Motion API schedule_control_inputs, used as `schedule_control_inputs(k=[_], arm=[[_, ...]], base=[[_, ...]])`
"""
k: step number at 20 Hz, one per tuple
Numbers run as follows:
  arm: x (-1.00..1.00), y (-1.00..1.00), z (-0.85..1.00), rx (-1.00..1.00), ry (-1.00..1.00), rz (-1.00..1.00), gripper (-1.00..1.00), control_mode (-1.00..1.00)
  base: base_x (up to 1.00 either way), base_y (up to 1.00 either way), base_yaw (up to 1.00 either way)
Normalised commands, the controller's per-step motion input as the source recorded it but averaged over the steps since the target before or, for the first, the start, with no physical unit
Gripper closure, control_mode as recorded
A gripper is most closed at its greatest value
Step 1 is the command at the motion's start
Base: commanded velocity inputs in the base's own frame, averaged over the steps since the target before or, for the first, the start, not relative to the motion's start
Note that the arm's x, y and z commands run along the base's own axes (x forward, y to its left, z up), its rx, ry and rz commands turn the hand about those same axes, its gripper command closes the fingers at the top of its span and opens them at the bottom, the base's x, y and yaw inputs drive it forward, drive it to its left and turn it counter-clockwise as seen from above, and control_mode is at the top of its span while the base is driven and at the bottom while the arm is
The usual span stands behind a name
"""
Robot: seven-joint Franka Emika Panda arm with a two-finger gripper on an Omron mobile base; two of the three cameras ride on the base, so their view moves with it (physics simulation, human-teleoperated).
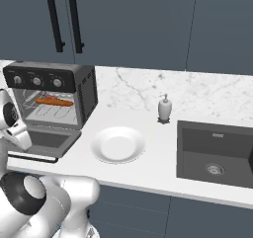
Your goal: Pick up the kebab skewer and baguette bread, and place them inside the toaster oven. Close the toaster oven door and start by setting the timer.
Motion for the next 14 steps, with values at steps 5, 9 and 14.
schedule_control_inputs(k=[5,9,14], arm=[[-0.59,0.0,0.0,0.19,0.14,0.32,-1.0,-1.0],[-0.04,0.05,-0.02,0.18,0.16,0.27,-1.0,-1.0],[-0.01,0.18,-0.08,0.03,0.0,0.19,-1.0,-1.0]], base=[[0.0,0.0,0.0],[0.0,0.0,0.0],[0.0,0.0,0.0]])
